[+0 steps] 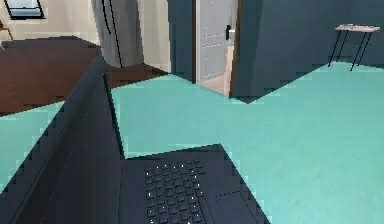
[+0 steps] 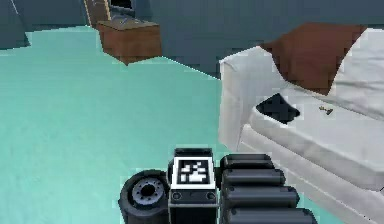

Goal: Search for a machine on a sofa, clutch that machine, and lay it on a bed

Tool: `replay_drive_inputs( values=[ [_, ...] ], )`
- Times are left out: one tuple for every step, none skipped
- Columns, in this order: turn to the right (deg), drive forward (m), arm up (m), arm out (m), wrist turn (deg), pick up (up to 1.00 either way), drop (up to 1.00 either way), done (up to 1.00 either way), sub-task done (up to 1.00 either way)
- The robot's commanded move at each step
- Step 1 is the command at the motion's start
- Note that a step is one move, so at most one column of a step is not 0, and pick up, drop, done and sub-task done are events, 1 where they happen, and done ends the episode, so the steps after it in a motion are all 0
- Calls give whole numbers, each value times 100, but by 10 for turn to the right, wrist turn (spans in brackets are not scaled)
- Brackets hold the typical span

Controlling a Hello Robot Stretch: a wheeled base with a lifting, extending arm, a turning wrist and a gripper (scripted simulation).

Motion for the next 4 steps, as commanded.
replay_drive_inputs(
  values=[
    [0, 100, 0, 0, 0, 0, 0, 0, 0],
    [0, 100, 0, 0, 0, 0, 0, 0, 0],
    [-30, 0, 0, 0, 0, 0, 0, 0, 0],
    [0, 100, 0, 0, 0, 0, 0, 0, 0]
  ],
)
